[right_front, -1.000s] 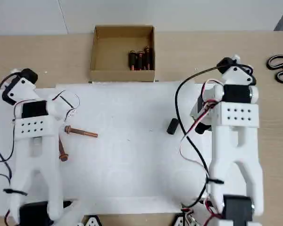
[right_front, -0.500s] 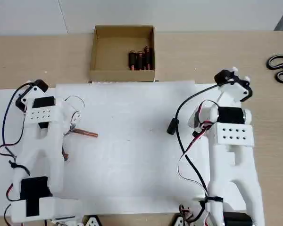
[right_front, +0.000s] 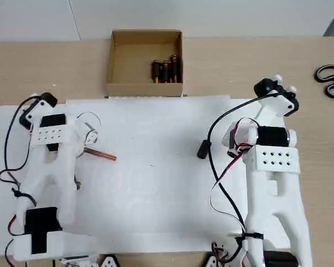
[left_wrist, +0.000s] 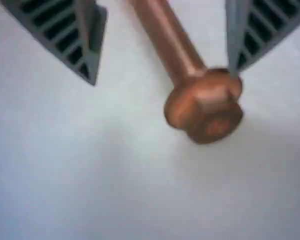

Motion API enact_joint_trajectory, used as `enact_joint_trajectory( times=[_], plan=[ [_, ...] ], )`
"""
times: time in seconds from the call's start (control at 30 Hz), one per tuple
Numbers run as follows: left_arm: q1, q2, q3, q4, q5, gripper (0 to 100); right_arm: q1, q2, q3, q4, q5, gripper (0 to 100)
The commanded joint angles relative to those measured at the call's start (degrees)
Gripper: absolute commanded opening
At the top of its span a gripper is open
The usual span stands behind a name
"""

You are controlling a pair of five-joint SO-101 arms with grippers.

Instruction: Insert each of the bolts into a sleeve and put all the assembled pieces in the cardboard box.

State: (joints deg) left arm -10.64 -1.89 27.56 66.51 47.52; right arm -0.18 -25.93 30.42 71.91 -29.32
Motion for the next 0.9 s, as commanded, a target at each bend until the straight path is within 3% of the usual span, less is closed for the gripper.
enact_joint_trajectory(
  times=[0.0,0.17,0.4,0.67,0.87],
  plan=[
    [2.81,-0.26,-2.42,-1.32,0.09,16,0.57,-1.71,0.09,-1.19,0.53,0.3],
    [4.75,-0.26,-2.42,-1.41,0.09,16,0.57,-1.71,0.18,-1.19,0.53,0.3],
    [2.37,-0.26,-2.59,-1.49,0.09,16,0.57,-1.71,0.18,-0.92,0.44,0.3],
    [1.58,-0.18,-0.22,-7.91,0.09,16,0.40,-1.71,0.18,-0.66,0.35,0.3],
    [3.16,-0.18,1.10,-8.18,0.18,16,0.40,-1.89,0.18,-0.57,0.44,0.3]
  ],
)
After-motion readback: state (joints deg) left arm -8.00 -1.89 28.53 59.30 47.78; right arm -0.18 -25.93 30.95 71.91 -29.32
